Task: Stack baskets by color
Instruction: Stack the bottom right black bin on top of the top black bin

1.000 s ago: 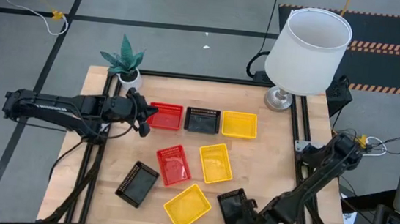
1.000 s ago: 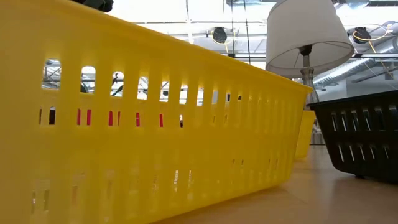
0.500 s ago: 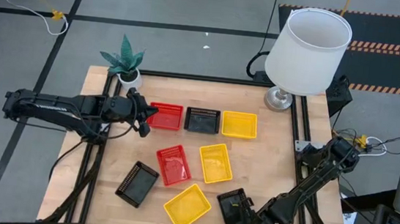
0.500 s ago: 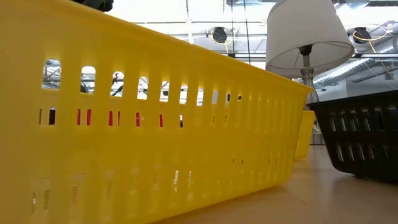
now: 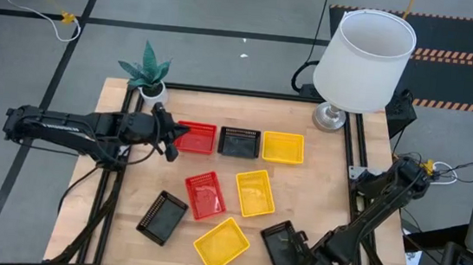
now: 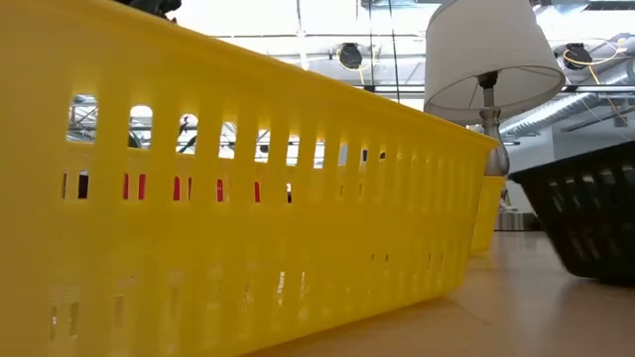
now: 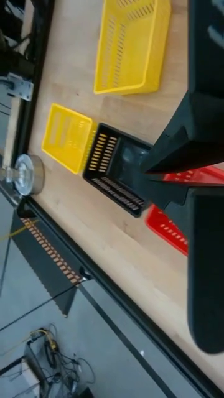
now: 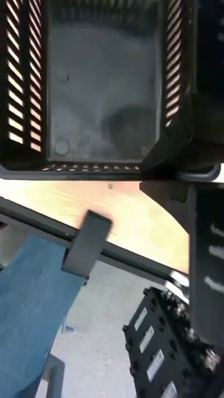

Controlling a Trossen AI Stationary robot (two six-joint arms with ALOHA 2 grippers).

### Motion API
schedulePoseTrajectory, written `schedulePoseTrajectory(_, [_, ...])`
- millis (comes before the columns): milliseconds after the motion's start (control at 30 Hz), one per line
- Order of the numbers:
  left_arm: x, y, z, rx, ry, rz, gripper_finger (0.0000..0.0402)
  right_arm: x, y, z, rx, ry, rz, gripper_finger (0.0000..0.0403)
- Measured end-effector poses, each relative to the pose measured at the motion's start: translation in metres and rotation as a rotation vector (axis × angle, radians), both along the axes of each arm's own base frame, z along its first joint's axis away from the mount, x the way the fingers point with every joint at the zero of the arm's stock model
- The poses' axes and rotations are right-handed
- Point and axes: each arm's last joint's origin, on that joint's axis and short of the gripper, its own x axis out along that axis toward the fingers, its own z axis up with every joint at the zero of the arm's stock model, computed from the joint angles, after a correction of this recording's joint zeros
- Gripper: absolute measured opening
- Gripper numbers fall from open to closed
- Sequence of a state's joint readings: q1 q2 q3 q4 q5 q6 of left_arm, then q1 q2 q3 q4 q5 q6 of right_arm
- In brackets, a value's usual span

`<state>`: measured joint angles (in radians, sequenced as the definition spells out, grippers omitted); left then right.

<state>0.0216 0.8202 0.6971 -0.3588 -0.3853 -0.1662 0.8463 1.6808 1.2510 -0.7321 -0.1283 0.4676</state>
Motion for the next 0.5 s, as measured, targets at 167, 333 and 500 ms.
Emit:
schedulePoseTrajectory(167, [0.002,0.000,0.003,0.009,-0.027,-0.025,0.0031,-0.017,-0.010,0.025,-0.050,-0.082,-0.002,0.0006])
schedulePoseTrajectory(333, [0.005,-0.003,0.004,0.030,-0.041,-0.052,0.0031,-0.036,-0.017,0.049,-0.092,-0.214,0.053,0.0003])
schedulePoseTrajectory(500, [0.013,-0.012,0.007,0.089,-0.065,-0.127,0.0031,-0.048,-0.027,0.063,-0.163,-0.303,0.051,0.0001])
